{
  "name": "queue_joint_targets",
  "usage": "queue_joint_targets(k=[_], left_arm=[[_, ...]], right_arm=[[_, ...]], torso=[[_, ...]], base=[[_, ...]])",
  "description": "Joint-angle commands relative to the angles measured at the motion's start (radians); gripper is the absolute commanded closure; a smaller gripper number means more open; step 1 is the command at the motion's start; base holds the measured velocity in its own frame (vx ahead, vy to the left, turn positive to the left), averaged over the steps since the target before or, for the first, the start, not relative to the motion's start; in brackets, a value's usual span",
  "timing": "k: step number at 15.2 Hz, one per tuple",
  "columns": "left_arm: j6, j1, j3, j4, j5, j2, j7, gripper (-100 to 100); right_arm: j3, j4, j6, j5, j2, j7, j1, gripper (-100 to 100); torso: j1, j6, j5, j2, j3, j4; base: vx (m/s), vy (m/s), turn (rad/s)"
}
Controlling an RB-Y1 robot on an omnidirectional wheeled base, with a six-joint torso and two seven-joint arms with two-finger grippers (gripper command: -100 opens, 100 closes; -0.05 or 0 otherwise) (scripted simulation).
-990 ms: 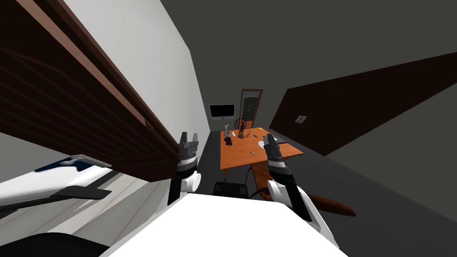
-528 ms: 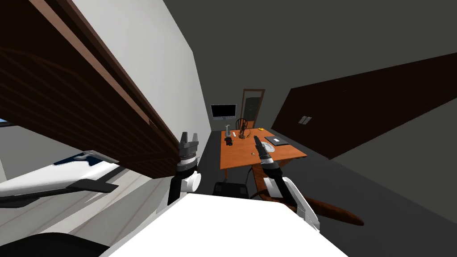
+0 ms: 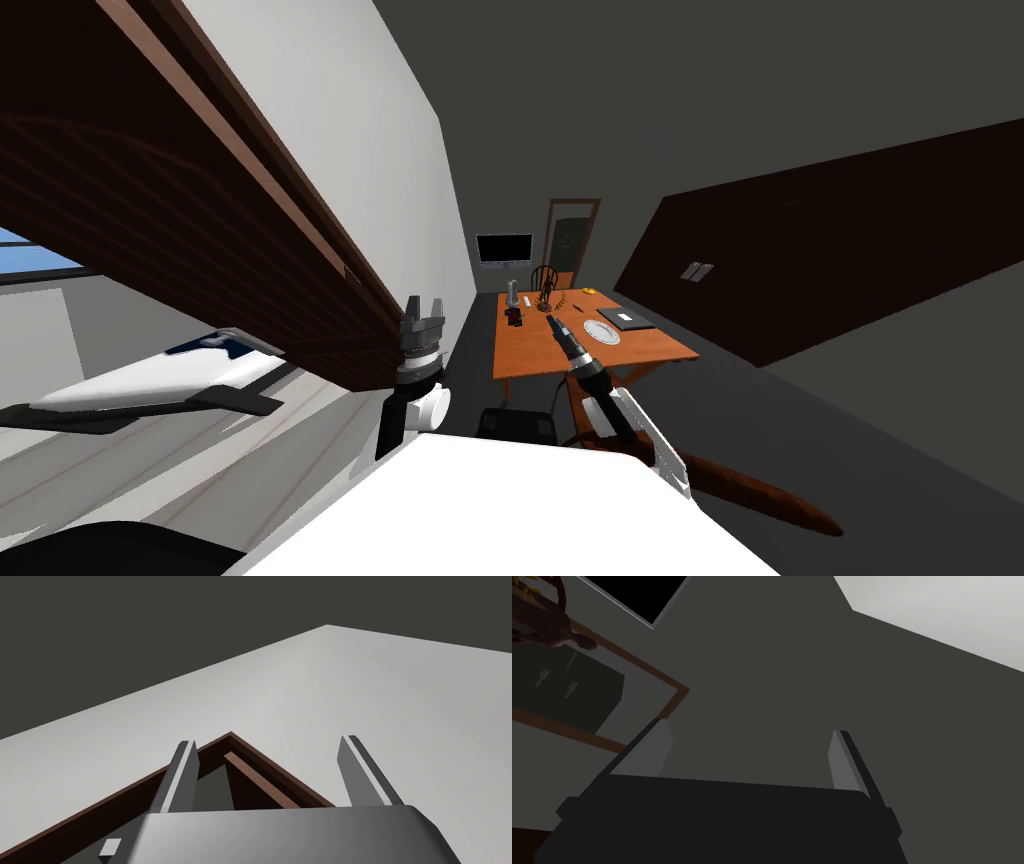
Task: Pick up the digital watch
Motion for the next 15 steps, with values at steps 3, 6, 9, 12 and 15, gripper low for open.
queue_joint_targets(k=[3, 6, 9, 12, 15], left_arm=[[0.0, 0.0, 0.0, 0.0, 0.0, 0.0, 0.0, 0], [0.0, 0.0, 0.0, 0.0, 0.0, 0.0, 0.0, 0], [0.0, 0.0, 0.0, 0.0, 0.0, 0.0, 0.0, 0], [0.0, 0.0, 0.0, 0.0, 0.0, 0.0, 0.0, 0], [0.0, 0.0, 0.0, 0.0, 0.0, 0.0, 0.0, 0]], right_arm=[[0.037, 0.061, 0.018, 0.071, -0.043, -0.01, -0.05, -100], [0.099, 0.135, 0.036, 0.147, -0.099, -0.019, -0.111, -100], [0.131, 0.18, 0.046, 0.207, -0.126, -0.024, -0.142, -100], [0.164, 0.239, 0.055, 0.272, -0.153, -0.029, -0.174, -100], [0.198, 0.286, 0.065, 0.333, -0.179, -0.034, -0.206, -100]], torso=[[0.0, 0.0, 0.0, 0.0, 0.0, 0.0], [0.001, 0.0, 0.0, 0.0, 0.0, 0.0], [0.0, 0.0, 0.0, 0.0, 0.0, 0.0], [0.0, 0.0, 0.0, 0.0, 0.0, 0.0], [0.0, 0.0, 0.0, 0.0, 0.0, 0.0]], base=[[0.005, -0.033, 0.061], [0.007, -0.029, 0.077], [0.004, -0.031, 0.058], [0.003, -0.037, 0.09], [0.0, -0.036, 0.065]])
